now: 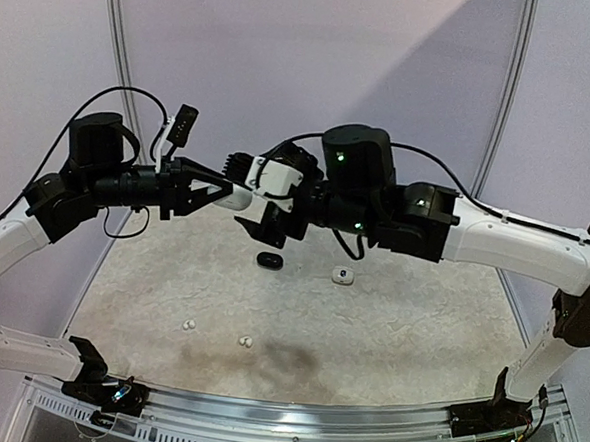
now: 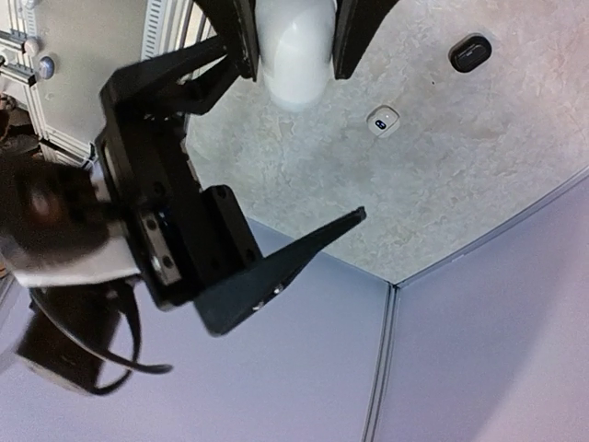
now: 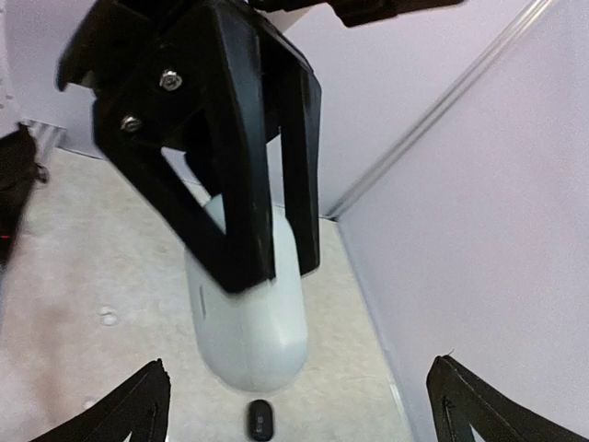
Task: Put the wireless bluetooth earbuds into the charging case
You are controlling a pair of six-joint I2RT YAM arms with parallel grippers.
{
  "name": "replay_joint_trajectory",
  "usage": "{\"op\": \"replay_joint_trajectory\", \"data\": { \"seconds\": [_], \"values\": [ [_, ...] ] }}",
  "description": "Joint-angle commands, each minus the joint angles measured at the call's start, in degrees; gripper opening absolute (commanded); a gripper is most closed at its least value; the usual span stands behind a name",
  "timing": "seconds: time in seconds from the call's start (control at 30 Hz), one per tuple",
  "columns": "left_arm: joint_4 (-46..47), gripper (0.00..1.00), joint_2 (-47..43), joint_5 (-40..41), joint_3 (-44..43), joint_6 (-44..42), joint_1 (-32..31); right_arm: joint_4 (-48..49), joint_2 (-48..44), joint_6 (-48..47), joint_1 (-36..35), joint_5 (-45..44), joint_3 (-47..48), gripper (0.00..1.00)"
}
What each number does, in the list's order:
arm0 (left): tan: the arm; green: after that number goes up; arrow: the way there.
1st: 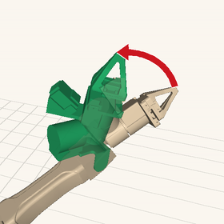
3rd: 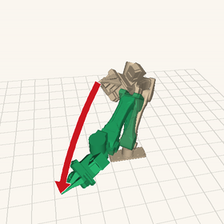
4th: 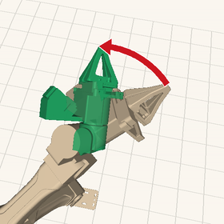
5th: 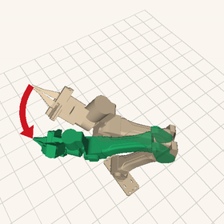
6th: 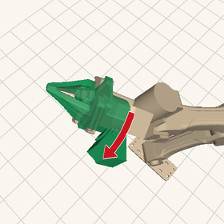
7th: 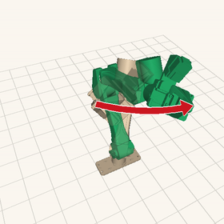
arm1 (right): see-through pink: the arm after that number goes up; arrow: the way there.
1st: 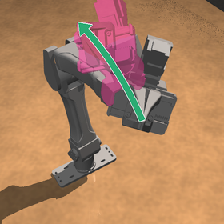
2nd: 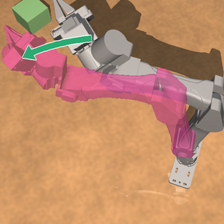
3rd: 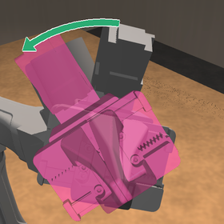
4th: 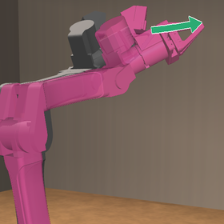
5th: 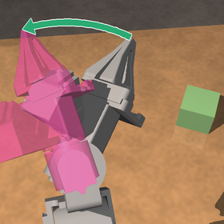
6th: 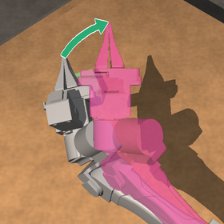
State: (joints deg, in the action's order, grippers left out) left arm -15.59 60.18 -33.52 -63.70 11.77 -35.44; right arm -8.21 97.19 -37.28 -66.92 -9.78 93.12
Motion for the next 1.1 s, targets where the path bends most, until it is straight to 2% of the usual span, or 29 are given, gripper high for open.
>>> {"op": "replay_joint_trajectory", "data": {
  "seconds": [0.0, 0.1, 0.17, 0.27, 0.33, 0.4, 0.53, 0.8, 0.87, 0.93, 1.07],
  "values": [
    [5.5, 0.00, -3.3, -2.1, 3.7, -4.5, 0.8, -10.5, -6.2, 19.4, 7.1, 35.2, 2.1, 0.99],
    [8.8, 0.00, -5.1, -4.6, 6.8, -7.8, 0.8, -8.5, -5.5, 31.7, 10.2, 44.7, 3.0, 0.97],
    [10.4, 0.00, -5.8, -4.6, 8.2, -7.8, 0.8, -6.3, -3.6, 38.5, 11.6, 48.9, 3.3, 0.91],
    [12.8, 0.00, -6.3, -4.6, 9.9, -7.0, 0.8, -4.3, -0.5, 43.0, 11.6, 52.5, 3.9, 0.85],
    [14.1, 0.00, -6.6, -5.6, 10.6, -6.4, 0.8, -2.5, 1.2, 45.1, 11.3, 52.4, 4.1, 0.98],
    [14.6, 0.00, -7.1, -6.4, 11.4, -5.8, 0.8, -1.8, 2.3, 45.9, 10.5, 51.3, 4.5, 0.98],
    [17.4, 0.00, -8.1, -6.1, 12.8, -4.8, 0.8, -3.2, 3.8, 43.1, 8.9, 47.7, 6.3, 0.85],
    [19.1, 0.00, -9.8, -6.3, 14.7, -2.2, 0.7, -2.6, 4.9, 44.2, 8.7, 46.8, 6.7, 0.35],
    [19.0, 0.00, -9.9, -5.5, 14.7, -1.7, 0.7, -2.7, 5.0, 44.3, 8.7, 46.6, 6.7, 0.27],
    [19.2, 0.00, -9.9, -5.5, 14.7, -1.5, 0.7, -3.0, 5.1, 44.1, 8.7, 46.9, 6.8, 0.24],
    [21.0, 0.00, -10.1, -5.4, 15.3, 0.1, 0.6, -4.2, 5.4, 42.2, 7.8, 46.6, 7.2, 0.30]
  ]
}}
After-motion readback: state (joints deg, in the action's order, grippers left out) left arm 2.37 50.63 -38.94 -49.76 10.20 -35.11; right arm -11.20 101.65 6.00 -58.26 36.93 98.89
